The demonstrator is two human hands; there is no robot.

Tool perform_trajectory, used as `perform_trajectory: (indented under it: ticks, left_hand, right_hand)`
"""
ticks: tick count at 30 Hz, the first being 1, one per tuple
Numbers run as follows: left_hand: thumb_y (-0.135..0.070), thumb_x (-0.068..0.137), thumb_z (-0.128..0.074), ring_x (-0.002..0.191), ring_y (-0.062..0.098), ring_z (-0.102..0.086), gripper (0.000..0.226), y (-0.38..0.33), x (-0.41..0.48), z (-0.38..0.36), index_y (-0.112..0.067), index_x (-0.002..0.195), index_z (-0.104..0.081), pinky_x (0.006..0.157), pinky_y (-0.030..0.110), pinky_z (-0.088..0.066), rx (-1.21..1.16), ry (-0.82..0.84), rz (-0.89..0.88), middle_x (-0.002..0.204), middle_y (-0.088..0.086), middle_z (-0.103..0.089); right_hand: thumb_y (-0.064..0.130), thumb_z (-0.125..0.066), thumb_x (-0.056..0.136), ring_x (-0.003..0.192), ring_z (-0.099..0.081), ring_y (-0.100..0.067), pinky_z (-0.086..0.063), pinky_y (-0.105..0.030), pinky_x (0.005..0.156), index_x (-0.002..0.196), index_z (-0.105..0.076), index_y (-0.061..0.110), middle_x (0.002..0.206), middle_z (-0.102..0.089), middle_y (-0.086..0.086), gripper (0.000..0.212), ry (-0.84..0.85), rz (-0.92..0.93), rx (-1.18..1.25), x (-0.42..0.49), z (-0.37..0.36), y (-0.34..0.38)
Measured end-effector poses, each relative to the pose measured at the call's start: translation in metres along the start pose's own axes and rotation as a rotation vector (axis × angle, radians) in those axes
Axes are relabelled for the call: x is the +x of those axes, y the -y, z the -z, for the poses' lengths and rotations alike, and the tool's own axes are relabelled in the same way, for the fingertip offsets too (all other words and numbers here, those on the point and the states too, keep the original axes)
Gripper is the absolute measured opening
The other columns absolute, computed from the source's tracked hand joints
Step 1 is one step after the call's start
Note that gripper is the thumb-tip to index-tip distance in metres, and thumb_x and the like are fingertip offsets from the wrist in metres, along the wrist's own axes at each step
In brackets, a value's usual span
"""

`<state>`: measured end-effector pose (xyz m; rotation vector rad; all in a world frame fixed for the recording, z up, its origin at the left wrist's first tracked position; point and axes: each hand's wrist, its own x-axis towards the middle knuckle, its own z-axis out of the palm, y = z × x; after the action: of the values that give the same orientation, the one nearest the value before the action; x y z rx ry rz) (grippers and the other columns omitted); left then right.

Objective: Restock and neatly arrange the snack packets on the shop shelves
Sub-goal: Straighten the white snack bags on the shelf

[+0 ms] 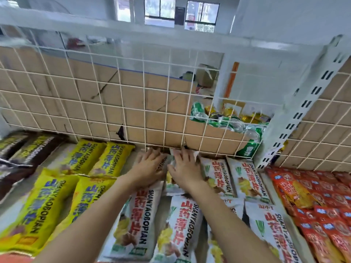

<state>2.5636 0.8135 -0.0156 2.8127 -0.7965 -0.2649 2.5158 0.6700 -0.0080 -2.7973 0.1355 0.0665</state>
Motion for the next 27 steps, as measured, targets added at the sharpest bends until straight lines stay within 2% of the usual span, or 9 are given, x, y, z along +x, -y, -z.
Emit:
perform_trajectory:
  ticks: [4,9,16,19,22,27]
  left_hand:
    - [-0.050,0.093,-0.030,0.144,0.019,0.000,0.058,-0.004,0.005,-0.007,-0.029,0.146,-0.021,0.116,0.043,-0.007,-0.096,-0.062,0.051,0.157,-0.002,-0.008]
    - [-0.034,0.095,-0.037,0.144,0.021,0.003,0.054,-0.008,0.010,-0.013,-0.024,0.146,-0.022,0.115,0.048,-0.012,-0.249,-0.110,0.110,0.156,0.002,-0.010]
    - [-0.030,0.099,-0.033,0.143,0.027,0.010,0.053,-0.021,0.015,-0.010,-0.019,0.148,-0.016,0.113,0.054,-0.010,-0.351,-0.073,0.170,0.157,0.007,-0.001]
    - [-0.031,0.099,-0.035,0.143,0.027,0.014,0.056,-0.014,0.014,-0.003,-0.020,0.149,-0.013,0.114,0.055,-0.006,-0.299,0.004,0.124,0.157,0.006,0.006]
    - [-0.040,0.094,-0.045,0.143,0.024,0.015,0.069,-0.006,0.007,-0.002,-0.025,0.150,-0.008,0.114,0.050,-0.001,-0.093,0.048,-0.015,0.157,0.002,0.007]
    - [-0.052,0.084,-0.055,0.142,0.023,0.017,0.087,0.001,0.003,-0.008,-0.028,0.149,-0.001,0.117,0.045,-0.002,-0.069,0.043,-0.073,0.157,0.002,0.011]
  right_hand:
    - [0.050,-0.037,0.091,0.143,0.005,-0.031,-0.007,-0.050,0.114,0.147,-0.003,0.034,0.157,0.002,-0.006,0.068,0.035,-0.019,-0.034,-0.005,-0.006,-0.009]
    - [0.049,-0.042,0.088,0.143,0.006,-0.029,-0.009,-0.049,0.114,0.147,0.000,0.034,0.157,0.005,-0.007,0.074,0.104,-0.001,-0.109,-0.009,0.005,-0.010]
    - [0.043,-0.048,0.086,0.143,0.014,-0.028,-0.002,-0.050,0.114,0.147,-0.002,0.035,0.157,0.010,-0.004,0.077,0.114,-0.039,-0.080,-0.014,0.005,-0.016]
    - [0.044,-0.046,0.086,0.143,0.012,-0.028,-0.001,-0.050,0.115,0.147,-0.006,0.033,0.157,0.006,-0.004,0.074,0.047,-0.060,-0.047,-0.015,-0.003,-0.012]
    - [0.050,-0.051,0.084,0.143,0.011,-0.029,-0.002,-0.049,0.115,0.147,-0.008,0.032,0.157,0.005,-0.004,0.078,-0.002,-0.087,-0.009,-0.015,-0.008,-0.009]
    - [0.049,-0.058,0.081,0.141,0.019,-0.032,-0.002,-0.049,0.114,0.147,-0.003,0.032,0.156,0.015,-0.003,0.088,0.013,-0.113,0.022,-0.019,-0.007,-0.006]
